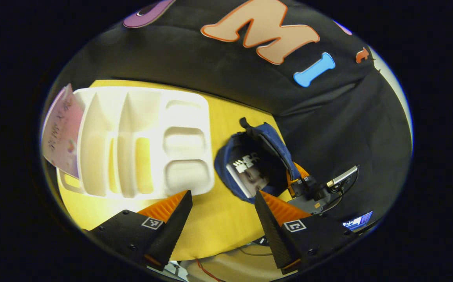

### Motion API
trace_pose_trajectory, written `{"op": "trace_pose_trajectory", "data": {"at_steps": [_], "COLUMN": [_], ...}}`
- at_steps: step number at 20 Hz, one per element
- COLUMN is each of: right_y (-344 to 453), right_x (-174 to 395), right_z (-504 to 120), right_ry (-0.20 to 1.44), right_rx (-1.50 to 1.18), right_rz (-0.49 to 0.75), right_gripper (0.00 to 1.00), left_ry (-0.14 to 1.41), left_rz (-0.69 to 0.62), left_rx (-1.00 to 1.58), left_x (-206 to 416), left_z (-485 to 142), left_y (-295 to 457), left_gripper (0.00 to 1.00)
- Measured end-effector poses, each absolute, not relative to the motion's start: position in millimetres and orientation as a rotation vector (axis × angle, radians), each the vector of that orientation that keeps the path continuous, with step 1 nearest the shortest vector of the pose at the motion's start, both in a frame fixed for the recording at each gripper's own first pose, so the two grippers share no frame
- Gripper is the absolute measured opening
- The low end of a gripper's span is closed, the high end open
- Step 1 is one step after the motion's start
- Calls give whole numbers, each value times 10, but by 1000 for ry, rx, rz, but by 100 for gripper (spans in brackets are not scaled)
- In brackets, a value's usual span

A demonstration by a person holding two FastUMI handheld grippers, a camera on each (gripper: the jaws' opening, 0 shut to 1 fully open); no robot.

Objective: Open the schoolbag, grab two books from the bookshelf and put them into the schoolbag.

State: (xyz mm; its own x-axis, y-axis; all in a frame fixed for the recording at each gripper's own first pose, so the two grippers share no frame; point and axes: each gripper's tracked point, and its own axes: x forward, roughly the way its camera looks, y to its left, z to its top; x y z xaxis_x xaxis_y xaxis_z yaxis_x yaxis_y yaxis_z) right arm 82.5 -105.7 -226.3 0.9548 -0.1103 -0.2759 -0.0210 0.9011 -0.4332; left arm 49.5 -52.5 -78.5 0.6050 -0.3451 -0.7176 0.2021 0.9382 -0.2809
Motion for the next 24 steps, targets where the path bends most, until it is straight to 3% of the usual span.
{"op": "trace_pose_trajectory", "data": {"at_steps": [12, 16, 24], "right_y": [-1014, -1018, -975], "right_x": [860, 838, 821], "right_z": [-2354, -2374, -2414], "right_ry": [332, 346, 376], "right_rx": [-482, -477, -496], "right_rz": [-96, -134, -160], "right_gripper": [9, 7, 9], "left_ry": [799, 821, 949], "left_rz": [47, 148, 144], "left_rx": [4, 22, -23], "left_x": [749, 930, 1268], "left_z": [307, 96, -404], "left_y": [1578, 2114, 2412], "left_gripper": [93, 92, 88]}}
